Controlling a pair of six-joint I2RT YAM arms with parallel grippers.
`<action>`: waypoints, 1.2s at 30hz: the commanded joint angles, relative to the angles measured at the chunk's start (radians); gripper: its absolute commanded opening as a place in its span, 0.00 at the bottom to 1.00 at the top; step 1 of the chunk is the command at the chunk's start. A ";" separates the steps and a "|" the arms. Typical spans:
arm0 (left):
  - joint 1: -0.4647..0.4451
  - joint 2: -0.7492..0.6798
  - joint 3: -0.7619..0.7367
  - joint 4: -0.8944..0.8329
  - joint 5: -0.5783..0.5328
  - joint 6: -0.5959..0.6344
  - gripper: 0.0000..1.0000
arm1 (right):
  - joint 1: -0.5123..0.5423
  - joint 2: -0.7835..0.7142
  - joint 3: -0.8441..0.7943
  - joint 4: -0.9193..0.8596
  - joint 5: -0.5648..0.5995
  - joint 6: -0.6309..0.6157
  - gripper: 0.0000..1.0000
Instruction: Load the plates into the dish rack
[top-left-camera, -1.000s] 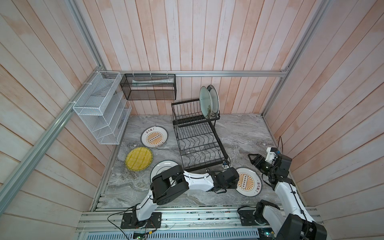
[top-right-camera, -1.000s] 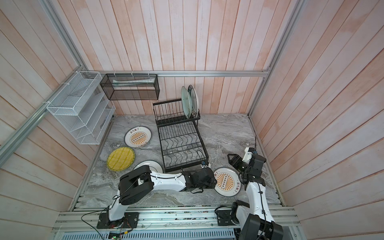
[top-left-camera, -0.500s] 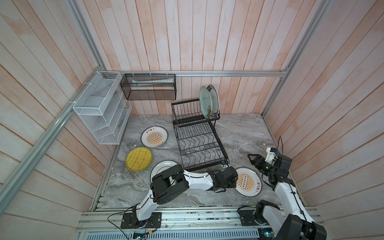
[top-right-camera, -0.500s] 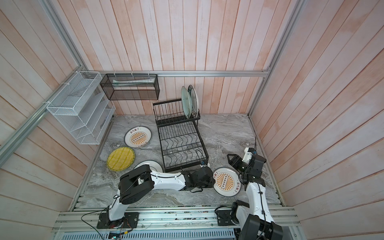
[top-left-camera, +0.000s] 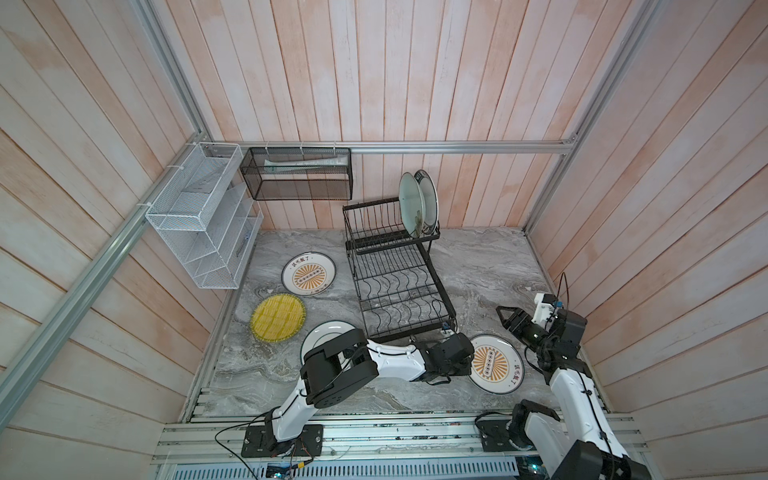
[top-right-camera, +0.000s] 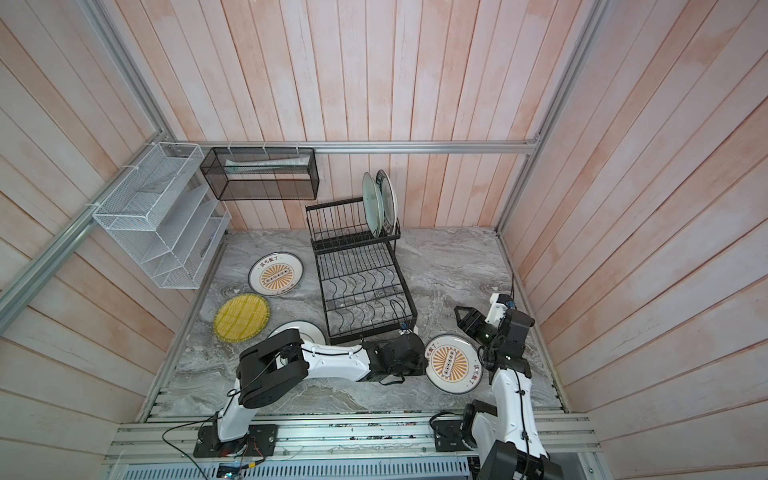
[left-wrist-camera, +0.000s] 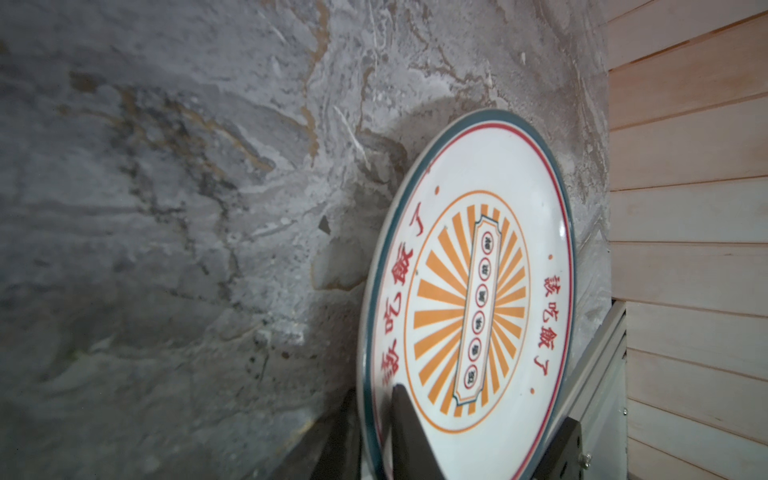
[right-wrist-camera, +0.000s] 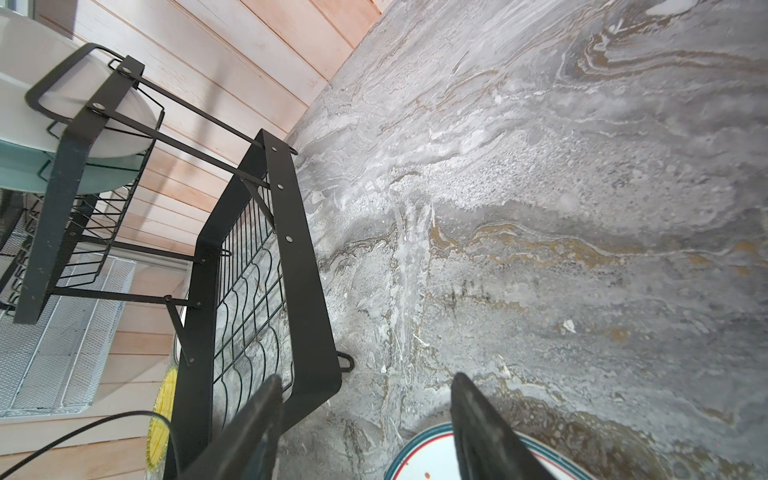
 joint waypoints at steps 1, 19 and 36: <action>0.007 0.023 -0.020 0.009 0.008 0.001 0.12 | -0.004 -0.016 0.011 -0.013 -0.016 0.008 0.65; 0.023 0.001 -0.043 0.058 0.013 0.005 0.00 | -0.005 -0.010 0.015 -0.003 -0.008 0.014 0.64; 0.065 -0.040 -0.099 0.198 0.088 -0.002 0.00 | -0.009 0.018 0.037 -0.002 -0.014 0.010 0.64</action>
